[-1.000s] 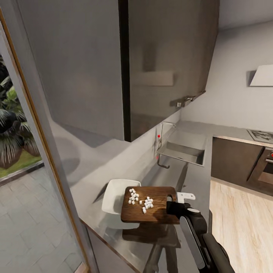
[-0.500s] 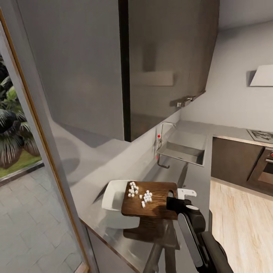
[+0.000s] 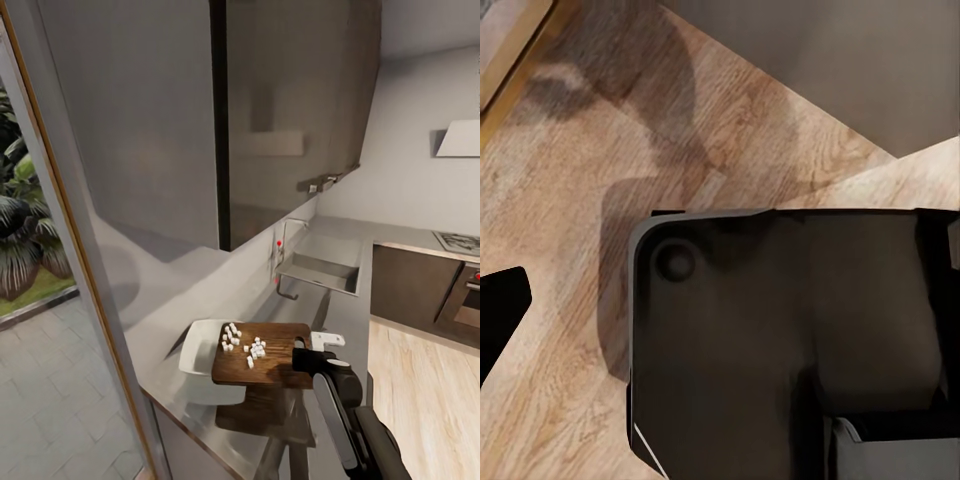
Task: In the kitchen, take the Vidalia onion out of the sink, dice it on the chopping board with the paring knife, put the diced onion into the bowl on the countertop, then place both the paring knife and the chopping board into the sink.
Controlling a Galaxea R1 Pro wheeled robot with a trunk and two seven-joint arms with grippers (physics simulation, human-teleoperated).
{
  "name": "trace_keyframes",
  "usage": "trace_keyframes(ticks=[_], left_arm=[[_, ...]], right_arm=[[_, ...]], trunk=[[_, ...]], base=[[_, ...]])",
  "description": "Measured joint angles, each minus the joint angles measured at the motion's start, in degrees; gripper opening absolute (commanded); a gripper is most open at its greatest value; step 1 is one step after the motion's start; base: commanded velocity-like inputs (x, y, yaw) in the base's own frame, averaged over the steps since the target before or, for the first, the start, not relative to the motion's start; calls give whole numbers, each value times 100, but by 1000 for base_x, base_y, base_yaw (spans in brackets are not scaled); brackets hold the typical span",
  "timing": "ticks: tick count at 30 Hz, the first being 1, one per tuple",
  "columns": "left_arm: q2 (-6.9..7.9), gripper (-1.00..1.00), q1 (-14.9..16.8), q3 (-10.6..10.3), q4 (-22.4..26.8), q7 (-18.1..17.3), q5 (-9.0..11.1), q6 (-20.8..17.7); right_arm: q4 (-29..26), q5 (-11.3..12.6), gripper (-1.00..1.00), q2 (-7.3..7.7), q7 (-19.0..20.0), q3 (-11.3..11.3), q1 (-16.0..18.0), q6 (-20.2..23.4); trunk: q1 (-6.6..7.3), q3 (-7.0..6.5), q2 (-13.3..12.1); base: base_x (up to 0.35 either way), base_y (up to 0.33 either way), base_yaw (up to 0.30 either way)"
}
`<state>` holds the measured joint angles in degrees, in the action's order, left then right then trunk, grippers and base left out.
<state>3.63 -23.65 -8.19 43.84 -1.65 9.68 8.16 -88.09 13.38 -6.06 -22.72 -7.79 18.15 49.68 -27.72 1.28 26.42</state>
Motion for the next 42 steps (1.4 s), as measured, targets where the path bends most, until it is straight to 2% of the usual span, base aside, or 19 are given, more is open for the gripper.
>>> trace_keyframes(ticks=[5, 15, 26, 33, 42], left_arm=[[0, 100, 1, -4, -43, -1, 0, 1], [0, 100, 3, 2, -41, -1, -9, 0], [0, 100, 3, 2, -45, 0, -9, -1], [0, 100, 3, 2, -45, 0, -9, -1], [0, 100, 3, 2, -45, 0, -9, -1]], right_arm=[[-110, -17, -100, -64, -8, -6, 0, 86], [-271, -30, -100, -64, -7, -9, 4, 79], [-328, -34, -100, -66, -4, -27, 20, 88], [-319, -36, -100, -62, -7, -270, 20, 92], [-313, -55, -100, -54, -8, -310, 20, 92]], trunk=[[0, -43, 2], [-2, -126, 8], [-2, -134, 8], [-2, -140, 8], [-2, -217, 8]], base=[[0, 0, 0], [0, 0, 0], [0, 0, 0], [0, 0, 0], [0, 0, 0]])
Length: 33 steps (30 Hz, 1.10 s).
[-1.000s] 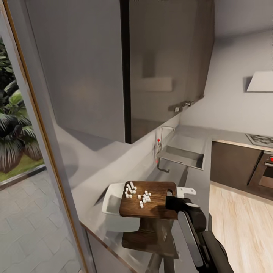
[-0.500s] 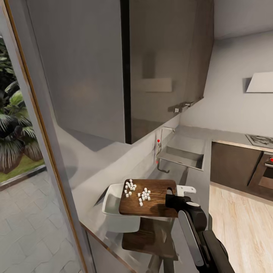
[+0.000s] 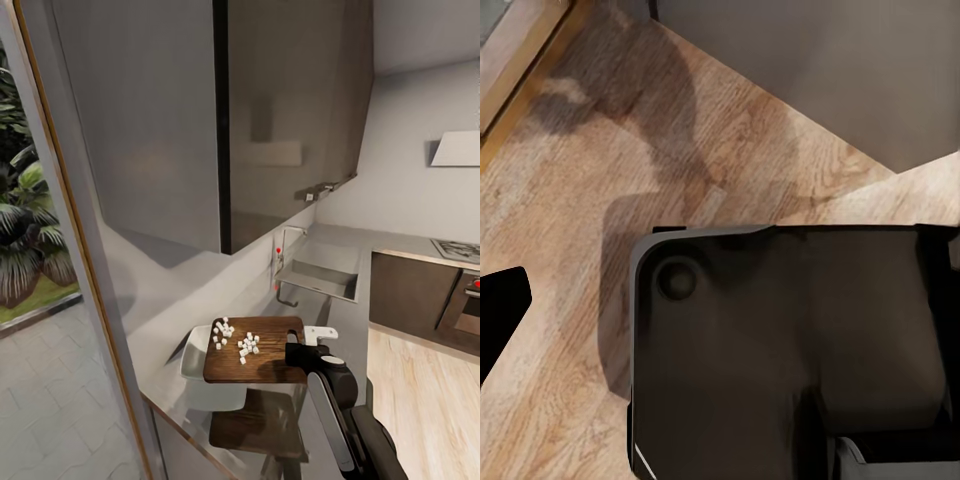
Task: In the kitchen, take the Vidalia onion out of the sink, dice it on the chopping board with the paring knife, put the diced onion into the bowl on the countertop, then place both the paring knife and the chopping board into the sink.
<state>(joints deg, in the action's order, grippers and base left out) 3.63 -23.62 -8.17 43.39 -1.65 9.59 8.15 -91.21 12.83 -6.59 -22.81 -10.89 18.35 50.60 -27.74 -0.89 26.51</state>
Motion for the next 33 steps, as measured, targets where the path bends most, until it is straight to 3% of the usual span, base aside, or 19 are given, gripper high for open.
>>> trace_keyframes(ticks=[21, 33], left_arm=[[0, 100, 0, 0, -33, 0, 0, 0], [0, 100, 0, 1, -69, 2, 0, 0]], right_arm=[[414, -8, -100, 7, -16, 38, 0, 12], [441, -8, -100, -9, -289, 40, 0, 11]], trunk=[[0, -46, -1], [0, -46, -1]], base=[[1, 0, 0], [65, 49, 0]])
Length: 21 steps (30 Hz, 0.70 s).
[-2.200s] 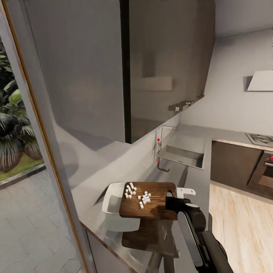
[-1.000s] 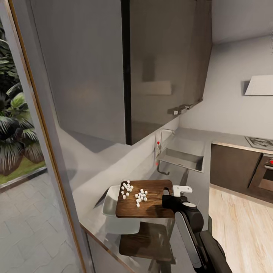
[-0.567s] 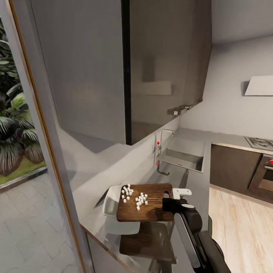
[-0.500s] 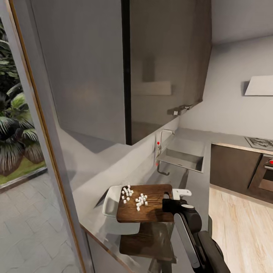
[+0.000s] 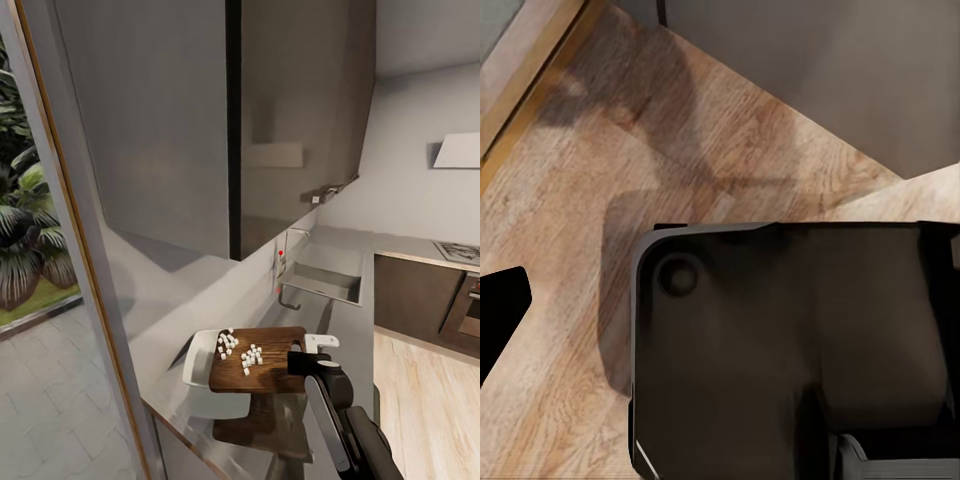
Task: In the kitchen, take the Vidalia onion out of the sink, dice it on the chopping board with the paring knife, put the diced onion into the bowl on the countertop, then place both the paring knife and the chopping board into the sink.
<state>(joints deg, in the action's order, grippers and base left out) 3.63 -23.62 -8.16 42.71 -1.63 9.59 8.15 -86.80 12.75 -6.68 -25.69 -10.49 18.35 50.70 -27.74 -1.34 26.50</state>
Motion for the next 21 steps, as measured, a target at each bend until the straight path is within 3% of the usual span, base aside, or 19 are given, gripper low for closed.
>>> trace_keyframes(ticks=[9, 21], left_arm=[[0, 100, 0, 0, -11, -2, 0, 0], [0, 100, 0, 0, -15, -2, 0, 0]], right_arm=[[0, -5, -100, 0, -384, 0, 0, 1], [0, 26, -100, 0, -422, -8, 0, 1]], trunk=[[0, 0, 0], [0, 0, 0]], base=[[0, 0, 0], [0, 0, 0]])
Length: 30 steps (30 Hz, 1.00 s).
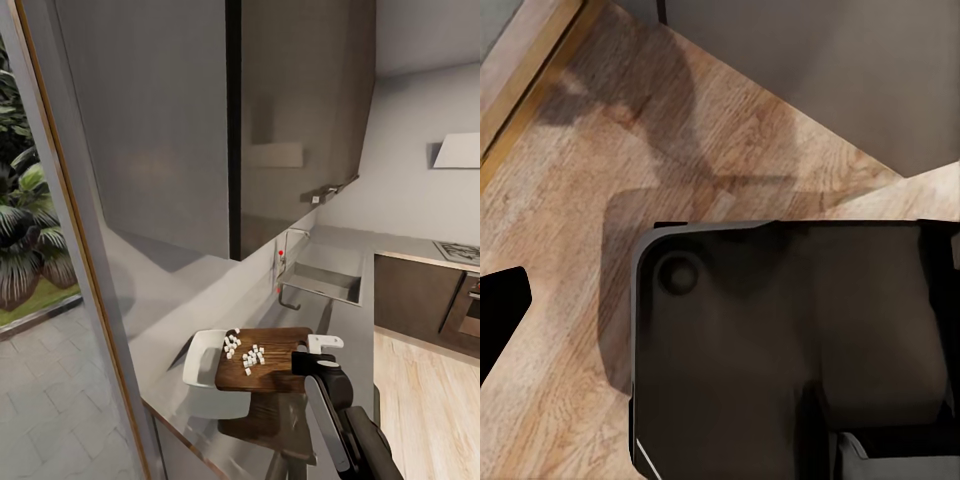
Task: In the kitchen, take the Vidalia onion out of the sink, dice it on the chopping board with the paring knife, put the diced onion into the bowl on the countertop, then place both the paring knife and the chopping board into the sink.
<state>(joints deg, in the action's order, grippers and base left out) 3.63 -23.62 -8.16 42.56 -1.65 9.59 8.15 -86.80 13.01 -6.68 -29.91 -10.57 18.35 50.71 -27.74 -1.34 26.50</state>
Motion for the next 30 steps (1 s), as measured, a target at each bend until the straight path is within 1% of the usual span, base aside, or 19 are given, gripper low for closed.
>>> trace_keyframes(ticks=[10, 30], left_arm=[[0, 100, 0, 0, 10, 0, 0, 0], [0, 100, 0, 0, -45, 0, 0, 0]], right_arm=[[-9, 20, -100, -2, -8, -7, 0, 223], [-9, 6, -100, -10, -8, -15, 0, 233]], trunk=[[0, -10, 0], [0, -189, 1]], base=[[0, 0, -8], [0, 0, 0]])
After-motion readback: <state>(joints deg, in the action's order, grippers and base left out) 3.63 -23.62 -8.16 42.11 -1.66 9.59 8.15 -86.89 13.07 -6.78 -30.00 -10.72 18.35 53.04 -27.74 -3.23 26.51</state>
